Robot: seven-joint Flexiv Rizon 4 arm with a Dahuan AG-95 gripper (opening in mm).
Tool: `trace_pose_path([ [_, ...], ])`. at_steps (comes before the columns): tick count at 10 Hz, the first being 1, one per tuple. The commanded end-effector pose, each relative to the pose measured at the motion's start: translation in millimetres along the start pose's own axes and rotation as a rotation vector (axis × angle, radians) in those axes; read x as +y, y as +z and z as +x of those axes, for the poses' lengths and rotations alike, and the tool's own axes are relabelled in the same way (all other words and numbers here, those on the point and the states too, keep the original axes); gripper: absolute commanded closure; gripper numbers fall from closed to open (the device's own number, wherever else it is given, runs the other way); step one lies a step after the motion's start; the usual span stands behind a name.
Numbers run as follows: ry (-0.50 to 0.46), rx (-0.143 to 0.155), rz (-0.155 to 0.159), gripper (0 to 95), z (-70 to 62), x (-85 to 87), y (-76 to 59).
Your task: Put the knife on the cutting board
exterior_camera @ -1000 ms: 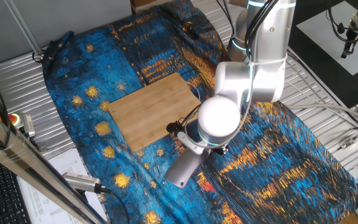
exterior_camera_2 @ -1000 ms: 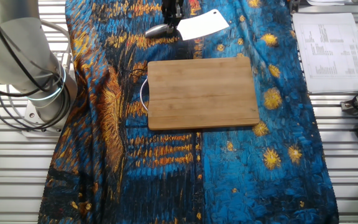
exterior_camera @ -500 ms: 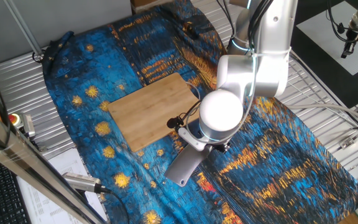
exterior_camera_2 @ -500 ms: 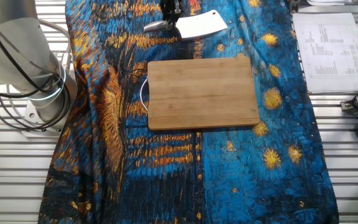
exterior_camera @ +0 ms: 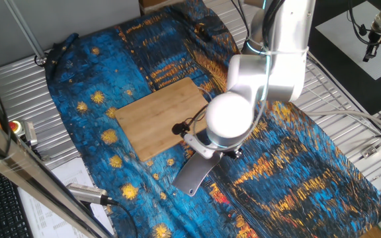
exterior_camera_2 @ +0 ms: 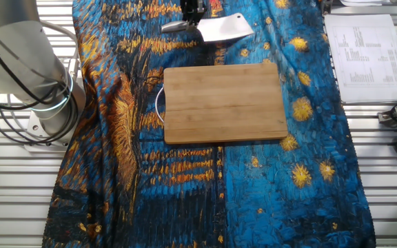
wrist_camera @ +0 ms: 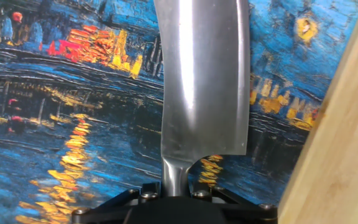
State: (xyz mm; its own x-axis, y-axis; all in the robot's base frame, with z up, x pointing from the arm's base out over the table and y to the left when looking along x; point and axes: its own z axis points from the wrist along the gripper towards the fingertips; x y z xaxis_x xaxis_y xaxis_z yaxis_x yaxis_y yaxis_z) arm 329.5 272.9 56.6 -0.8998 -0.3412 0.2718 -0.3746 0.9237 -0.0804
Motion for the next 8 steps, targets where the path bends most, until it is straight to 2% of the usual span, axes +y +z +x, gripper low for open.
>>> trace_pose_path([
  [1,-0.001,0.001,-0.001,95.0,-0.3,-2.8,-2.1],
  [4,-0.008,0.015,0.011,95.0,-2.7,-6.2,-6.3],
  [7,-0.036,0.036,0.055,95.0,-5.4,-8.4,-9.1],
  [8,-0.044,0.037,0.061,95.0,-5.0,-9.9,-10.6],
])
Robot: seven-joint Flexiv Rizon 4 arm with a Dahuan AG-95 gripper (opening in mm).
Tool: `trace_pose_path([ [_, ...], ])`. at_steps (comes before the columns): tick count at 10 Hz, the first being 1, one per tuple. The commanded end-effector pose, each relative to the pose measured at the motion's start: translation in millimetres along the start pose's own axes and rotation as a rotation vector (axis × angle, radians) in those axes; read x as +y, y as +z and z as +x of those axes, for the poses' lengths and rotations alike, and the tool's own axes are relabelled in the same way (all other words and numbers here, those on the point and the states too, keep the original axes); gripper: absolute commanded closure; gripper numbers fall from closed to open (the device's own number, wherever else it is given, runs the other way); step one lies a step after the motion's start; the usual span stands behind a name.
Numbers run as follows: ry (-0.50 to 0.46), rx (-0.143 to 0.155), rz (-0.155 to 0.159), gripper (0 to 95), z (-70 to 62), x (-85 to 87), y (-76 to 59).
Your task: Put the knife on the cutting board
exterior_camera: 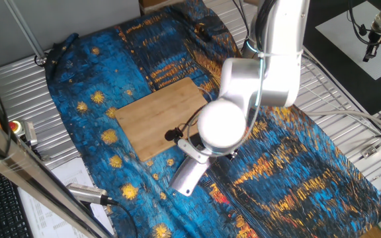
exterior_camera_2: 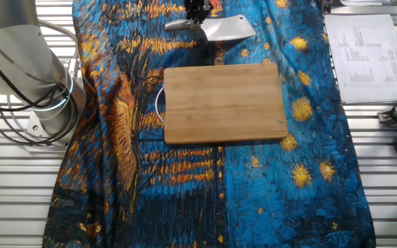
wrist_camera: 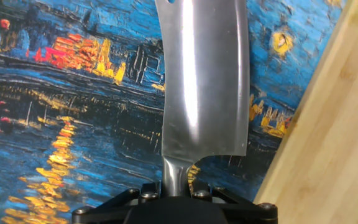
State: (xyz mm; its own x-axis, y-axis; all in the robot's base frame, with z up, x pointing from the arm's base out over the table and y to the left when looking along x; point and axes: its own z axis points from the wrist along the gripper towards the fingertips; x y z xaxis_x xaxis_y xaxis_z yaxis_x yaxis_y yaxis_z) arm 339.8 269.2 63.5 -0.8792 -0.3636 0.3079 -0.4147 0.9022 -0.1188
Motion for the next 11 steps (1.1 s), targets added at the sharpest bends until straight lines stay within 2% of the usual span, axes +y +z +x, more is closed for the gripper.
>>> trace_pose_path([
  [1,-0.024,0.003,0.018,95.0,2.0,-3.8,-3.5],
  [5,-0.047,-0.001,0.029,95.0,9.3,-9.7,-6.1],
  [8,-0.055,-0.020,0.041,95.0,12.4,-13.4,-8.7],
  [10,-0.065,-0.020,0.055,95.0,13.7,-15.2,-10.4],
  [11,-0.085,-0.016,0.090,95.0,14.3,-15.7,-10.6],
])
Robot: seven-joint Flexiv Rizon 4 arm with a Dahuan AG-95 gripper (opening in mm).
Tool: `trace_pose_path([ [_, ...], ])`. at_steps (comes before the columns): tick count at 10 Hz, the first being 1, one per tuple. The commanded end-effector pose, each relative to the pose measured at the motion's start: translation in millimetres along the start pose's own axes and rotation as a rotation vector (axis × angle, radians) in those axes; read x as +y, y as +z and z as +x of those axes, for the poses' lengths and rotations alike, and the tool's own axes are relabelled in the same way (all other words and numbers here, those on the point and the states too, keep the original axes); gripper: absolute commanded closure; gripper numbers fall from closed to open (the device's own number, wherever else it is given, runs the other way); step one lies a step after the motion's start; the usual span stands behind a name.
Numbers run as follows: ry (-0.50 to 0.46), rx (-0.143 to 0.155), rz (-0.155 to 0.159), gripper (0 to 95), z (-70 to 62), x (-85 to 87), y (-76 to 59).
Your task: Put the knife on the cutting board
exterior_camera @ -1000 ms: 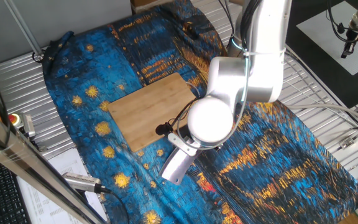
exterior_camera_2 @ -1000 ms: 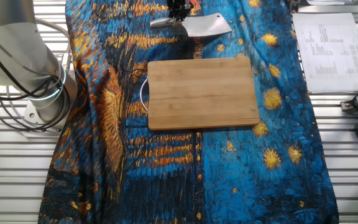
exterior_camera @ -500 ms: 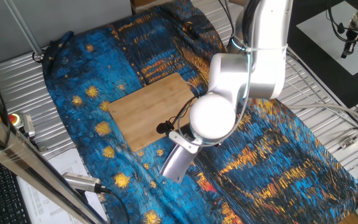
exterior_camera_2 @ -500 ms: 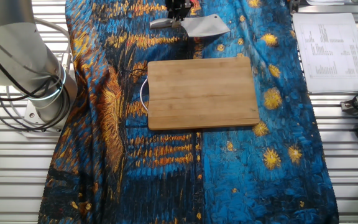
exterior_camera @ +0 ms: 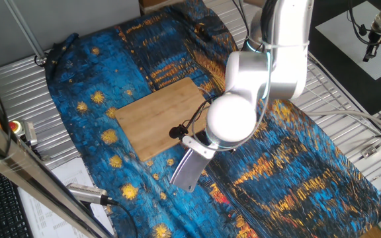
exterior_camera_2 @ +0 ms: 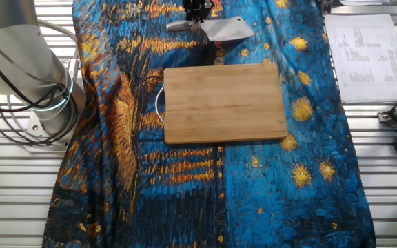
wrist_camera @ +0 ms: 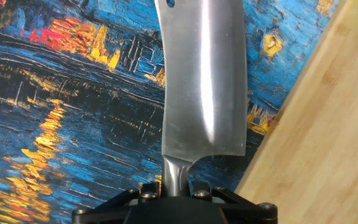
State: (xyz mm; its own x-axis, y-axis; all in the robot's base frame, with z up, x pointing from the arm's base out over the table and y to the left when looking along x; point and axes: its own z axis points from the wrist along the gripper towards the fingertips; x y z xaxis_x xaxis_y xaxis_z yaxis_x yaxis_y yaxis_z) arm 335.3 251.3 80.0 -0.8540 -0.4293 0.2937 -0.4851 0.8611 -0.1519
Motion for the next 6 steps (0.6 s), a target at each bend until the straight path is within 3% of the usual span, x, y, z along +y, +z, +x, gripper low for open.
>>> trace_pose_path([
  [1,-0.037,0.009,0.071,95.0,-1.3,0.4,-0.3],
  [3,-0.057,0.013,0.122,95.0,-1.0,0.3,-0.4],
  [6,-0.061,-0.011,0.158,95.0,3.9,-1.9,-2.2],
])
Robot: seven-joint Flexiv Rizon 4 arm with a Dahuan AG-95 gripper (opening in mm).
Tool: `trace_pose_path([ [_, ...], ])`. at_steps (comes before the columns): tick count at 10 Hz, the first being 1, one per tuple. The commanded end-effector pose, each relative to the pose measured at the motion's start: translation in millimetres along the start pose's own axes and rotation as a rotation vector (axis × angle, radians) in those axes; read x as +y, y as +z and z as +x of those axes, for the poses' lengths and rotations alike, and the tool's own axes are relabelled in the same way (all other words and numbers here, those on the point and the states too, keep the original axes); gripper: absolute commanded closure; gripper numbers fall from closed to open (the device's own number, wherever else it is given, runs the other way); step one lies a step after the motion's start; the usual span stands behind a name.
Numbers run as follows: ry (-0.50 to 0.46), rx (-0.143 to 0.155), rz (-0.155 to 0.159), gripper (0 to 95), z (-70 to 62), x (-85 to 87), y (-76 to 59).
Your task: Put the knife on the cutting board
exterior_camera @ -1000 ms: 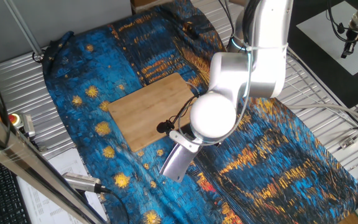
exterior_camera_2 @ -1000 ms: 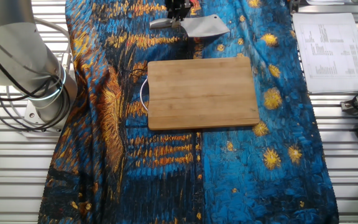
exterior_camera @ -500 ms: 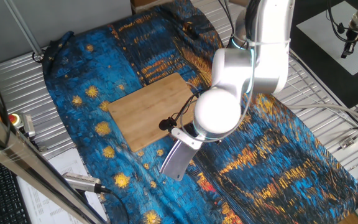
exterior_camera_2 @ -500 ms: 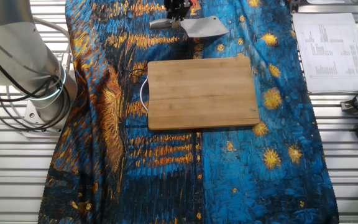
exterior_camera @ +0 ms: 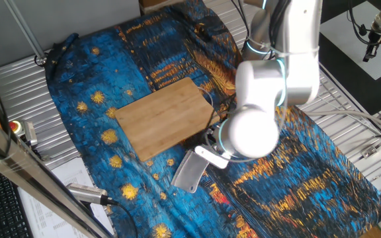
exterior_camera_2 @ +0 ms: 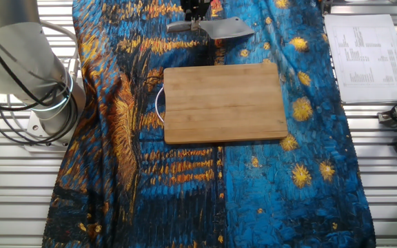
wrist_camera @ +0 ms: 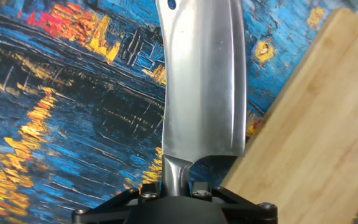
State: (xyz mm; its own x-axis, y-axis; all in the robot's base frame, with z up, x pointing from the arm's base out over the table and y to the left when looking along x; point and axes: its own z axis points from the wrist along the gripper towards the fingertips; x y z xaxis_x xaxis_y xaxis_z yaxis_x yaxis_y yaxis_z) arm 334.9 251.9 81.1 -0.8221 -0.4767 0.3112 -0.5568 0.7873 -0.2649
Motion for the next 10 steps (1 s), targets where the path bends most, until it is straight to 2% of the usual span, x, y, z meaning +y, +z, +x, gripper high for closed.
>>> trace_pose_path([
  [1,-0.002,-0.022,0.027,95.0,5.4,-3.0,-1.6],
  [3,-0.019,-0.009,0.084,95.0,6.5,-3.4,-1.8],
  [4,-0.023,-0.009,0.095,95.0,6.6,-3.5,-1.8],
  [5,-0.045,-0.007,0.146,95.0,6.6,-3.5,-1.8],
  [6,-0.053,0.000,0.168,95.0,6.6,-3.5,-1.8],
  [10,-0.061,0.001,0.202,95.0,8.8,-4.3,-2.2],
])
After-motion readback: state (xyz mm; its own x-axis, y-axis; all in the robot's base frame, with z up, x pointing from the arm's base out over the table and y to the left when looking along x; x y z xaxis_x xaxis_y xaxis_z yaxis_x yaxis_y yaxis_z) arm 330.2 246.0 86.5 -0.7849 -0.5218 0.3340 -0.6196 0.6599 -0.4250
